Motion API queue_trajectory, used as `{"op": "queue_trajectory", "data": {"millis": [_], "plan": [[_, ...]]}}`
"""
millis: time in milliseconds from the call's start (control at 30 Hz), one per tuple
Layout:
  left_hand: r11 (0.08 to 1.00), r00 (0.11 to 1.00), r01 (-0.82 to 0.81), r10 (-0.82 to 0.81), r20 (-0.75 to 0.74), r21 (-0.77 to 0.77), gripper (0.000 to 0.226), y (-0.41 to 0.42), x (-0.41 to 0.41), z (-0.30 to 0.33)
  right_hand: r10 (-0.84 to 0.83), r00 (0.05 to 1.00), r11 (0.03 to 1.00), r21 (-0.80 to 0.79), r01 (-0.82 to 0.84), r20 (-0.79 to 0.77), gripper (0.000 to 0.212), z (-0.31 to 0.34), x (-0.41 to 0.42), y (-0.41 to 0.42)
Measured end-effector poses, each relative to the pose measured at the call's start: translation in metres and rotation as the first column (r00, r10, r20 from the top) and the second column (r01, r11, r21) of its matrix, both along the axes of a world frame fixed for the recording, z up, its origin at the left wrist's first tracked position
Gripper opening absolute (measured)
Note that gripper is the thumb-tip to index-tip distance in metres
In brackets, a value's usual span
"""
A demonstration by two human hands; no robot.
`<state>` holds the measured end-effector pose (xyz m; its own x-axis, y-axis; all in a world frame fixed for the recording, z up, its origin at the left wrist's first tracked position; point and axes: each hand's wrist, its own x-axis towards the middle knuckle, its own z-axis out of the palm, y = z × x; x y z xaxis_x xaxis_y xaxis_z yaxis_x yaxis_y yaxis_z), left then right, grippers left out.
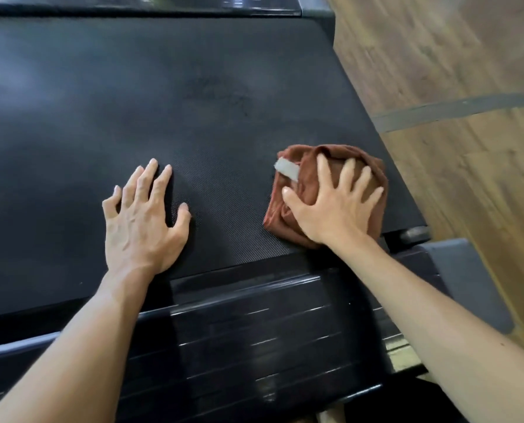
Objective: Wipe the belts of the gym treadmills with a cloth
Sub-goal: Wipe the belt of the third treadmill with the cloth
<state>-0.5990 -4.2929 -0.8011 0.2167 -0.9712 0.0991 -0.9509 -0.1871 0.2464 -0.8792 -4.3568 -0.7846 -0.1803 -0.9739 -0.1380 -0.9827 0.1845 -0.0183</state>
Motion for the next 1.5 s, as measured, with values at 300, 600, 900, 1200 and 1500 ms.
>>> {"op": "queue_trajectory", "data": {"millis": [300, 600, 900, 1200, 1500], "plan": [[1.0, 1.0, -0.005, 0.005, 0.008, 0.014, 0.065, -0.003, 0.003, -0.002, -0.007, 0.998, 1.0, -0.025, 0.008, 0.065, 0.09, 0.008, -0.001, -0.119], [1.0, 1.0, 0.012, -0.012, 0.017, 0.003, 0.073, -0.003, 0.001, -0.001, -0.217, 0.976, 0.974, -0.056, 0.218, 0.034, 0.094, -0.002, -0.013, -0.015], [1.0, 1.0, 0.01, -0.01, 0.006, 0.006, 0.073, -0.003, 0.002, -0.001, -0.193, 0.976, 0.98, -0.027, 0.196, 0.097, 0.088, 0.013, -0.038, -0.124], [1.0, 1.0, 0.016, -0.016, 0.005, 0.01, 0.074, -0.002, 0.003, 0.0, -0.412, 0.91, 0.911, -0.014, 0.413, 0.046, 0.089, 0.003, -0.064, -0.014], [1.0, 1.0, 0.018, -0.018, 0.015, 0.012, 0.074, -0.004, 0.002, -0.001, -0.442, 0.89, 0.89, -0.064, 0.451, 0.113, 0.08, 0.008, -0.059, -0.09]]}}
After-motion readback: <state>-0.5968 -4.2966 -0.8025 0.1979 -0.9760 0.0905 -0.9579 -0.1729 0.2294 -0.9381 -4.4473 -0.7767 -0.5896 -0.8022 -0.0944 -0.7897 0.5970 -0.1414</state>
